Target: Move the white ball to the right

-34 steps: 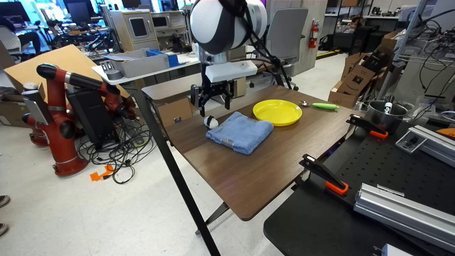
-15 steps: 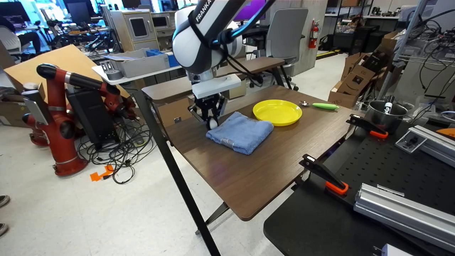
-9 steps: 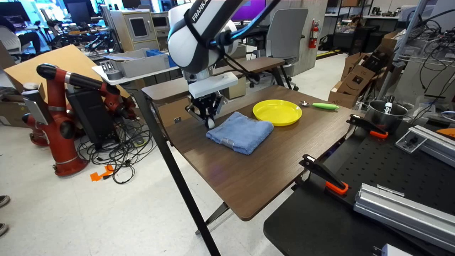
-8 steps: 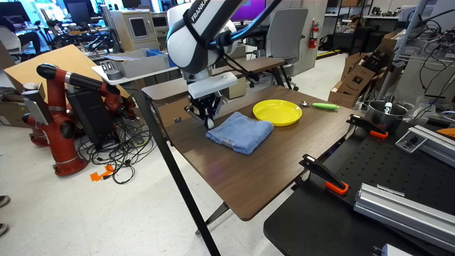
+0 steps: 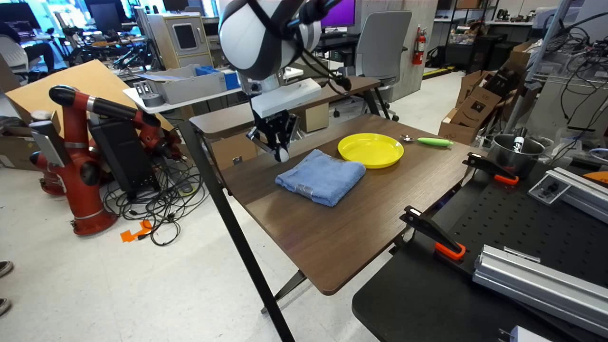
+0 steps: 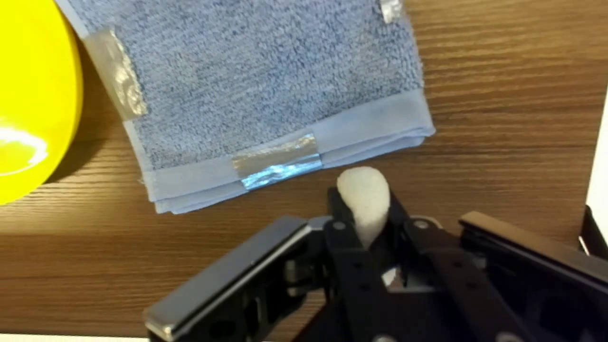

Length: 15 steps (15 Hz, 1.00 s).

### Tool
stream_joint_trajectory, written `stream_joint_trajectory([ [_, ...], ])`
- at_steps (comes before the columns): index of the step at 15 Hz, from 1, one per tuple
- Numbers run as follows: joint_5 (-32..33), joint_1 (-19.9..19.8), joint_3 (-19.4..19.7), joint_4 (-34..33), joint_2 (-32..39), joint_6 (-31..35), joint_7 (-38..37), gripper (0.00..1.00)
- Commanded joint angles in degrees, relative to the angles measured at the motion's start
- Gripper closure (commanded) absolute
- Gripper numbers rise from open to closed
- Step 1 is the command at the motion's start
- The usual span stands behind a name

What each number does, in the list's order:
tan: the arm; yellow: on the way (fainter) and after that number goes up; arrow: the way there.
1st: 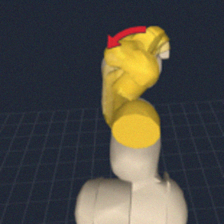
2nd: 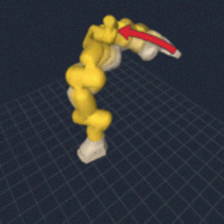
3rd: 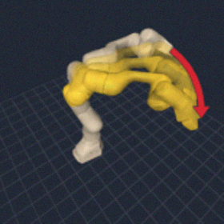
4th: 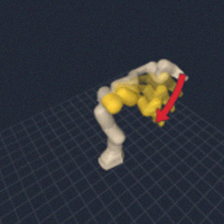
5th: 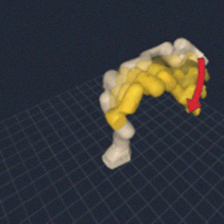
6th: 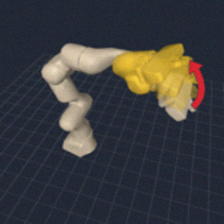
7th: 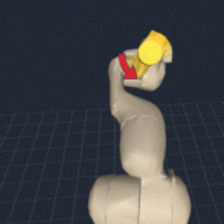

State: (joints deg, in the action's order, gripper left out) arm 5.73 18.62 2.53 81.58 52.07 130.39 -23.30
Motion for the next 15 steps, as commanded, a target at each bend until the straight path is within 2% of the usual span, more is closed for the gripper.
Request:
stream_joint_trajectory([
  [1, 2.32, -0.31, 0.68, 13.21, -9.3, 2.99, 1.53, 0.95],
  [4, 3.0, -2.67, 1.21, 20.8, -14.82, 3.53, 2.85, 0.95],
  [7, 1.64, -7.0, 1.69, 24.42, -17.88, 3.64, 5.57, 0.95],
  [9, 0.43, -10.37, 1.78, 25.42, -19.28, 3.61, 7.38, 0.95],
  [15, -6.72, -19.65, 0.91, 21.67, -18.23, 2.85, 13.05, 0.95],
])
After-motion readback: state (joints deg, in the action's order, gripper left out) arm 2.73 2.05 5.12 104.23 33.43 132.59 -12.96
